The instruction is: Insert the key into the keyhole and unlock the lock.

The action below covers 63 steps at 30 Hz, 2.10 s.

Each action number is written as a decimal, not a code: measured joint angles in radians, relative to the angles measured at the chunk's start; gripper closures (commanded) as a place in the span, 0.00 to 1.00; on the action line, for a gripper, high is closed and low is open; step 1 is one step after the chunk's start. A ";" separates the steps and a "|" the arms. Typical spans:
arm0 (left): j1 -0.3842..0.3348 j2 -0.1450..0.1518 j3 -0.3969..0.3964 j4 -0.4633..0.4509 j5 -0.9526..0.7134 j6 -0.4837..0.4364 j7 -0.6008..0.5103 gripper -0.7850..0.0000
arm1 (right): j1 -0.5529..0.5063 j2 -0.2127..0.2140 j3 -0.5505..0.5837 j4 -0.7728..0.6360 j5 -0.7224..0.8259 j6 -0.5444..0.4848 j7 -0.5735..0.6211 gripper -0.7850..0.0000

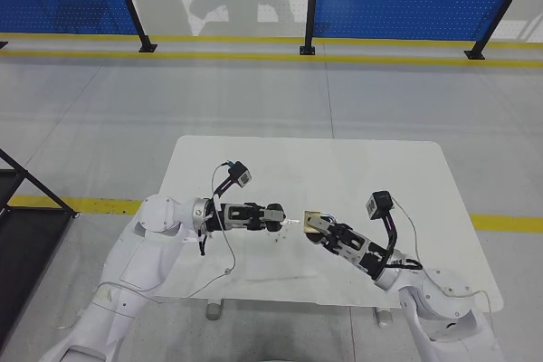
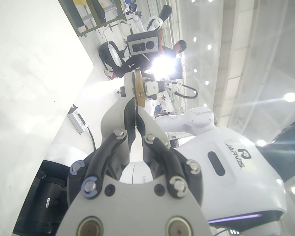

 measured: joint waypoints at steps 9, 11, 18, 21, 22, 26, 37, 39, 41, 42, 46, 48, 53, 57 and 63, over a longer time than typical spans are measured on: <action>0.005 0.005 0.006 -0.024 0.007 0.027 0.025 1.00 | 0.007 0.008 -0.015 0.011 -0.032 -0.033 -0.001 1.00; 0.005 0.006 0.009 -0.025 0.006 0.028 0.025 1.00 | 0.007 0.009 -0.017 0.012 -0.035 -0.032 -0.007 1.00; 0.006 0.008 0.014 -0.025 0.000 0.027 0.025 1.00 | 0.005 0.015 -0.020 0.006 -0.040 -0.024 -0.019 1.00; 0.008 0.010 0.015 -0.027 -0.002 0.027 0.024 1.00 | 0.003 0.017 -0.020 0.004 -0.040 -0.021 -0.022 1.00; 0.008 0.010 0.016 -0.027 -0.002 0.027 0.024 1.00 | 0.003 0.018 -0.020 0.004 -0.040 -0.020 -0.022 1.00; 0.010 0.013 0.017 -0.030 -0.005 0.028 0.023 1.00 | 0.005 0.021 -0.022 0.004 -0.038 -0.022 -0.019 1.00; 0.008 0.016 0.029 -0.032 -0.009 0.029 0.025 1.00 | 0.003 0.029 -0.029 -0.002 -0.029 -0.020 -0.016 1.00; 0.008 0.017 0.031 -0.031 -0.009 0.030 0.025 1.00 | 0.003 0.031 -0.030 -0.002 -0.027 -0.021 -0.015 1.00; 0.008 0.018 0.032 -0.031 -0.010 0.032 0.024 1.00 | 0.002 0.032 -0.031 -0.003 -0.025 -0.022 -0.015 1.00; 0.008 0.018 0.032 -0.031 -0.011 0.032 0.022 1.00 | 0.001 0.033 -0.031 -0.004 -0.025 -0.023 -0.014 1.00; 0.008 0.021 0.033 -0.034 -0.016 0.038 0.013 1.00 | 0.001 0.036 -0.033 -0.004 -0.020 -0.029 -0.013 1.00; 0.007 0.022 0.031 -0.037 -0.019 0.045 0.002 1.00 | 0.003 0.037 -0.034 -0.003 -0.016 -0.033 -0.002 1.00; -0.001 0.030 0.020 -0.038 -0.032 0.075 -0.066 1.00 | 0.030 0.045 -0.020 0.024 0.019 -0.048 0.079 1.00; -0.009 0.038 0.004 -0.036 -0.043 0.093 -0.117 1.00 | 0.067 0.051 -0.010 0.061 0.044 -0.065 0.155 1.00; -0.009 0.048 -0.022 -0.039 -0.064 0.119 -0.161 1.00 | 0.126 0.057 -0.016 0.122 0.095 -0.084 0.258 1.00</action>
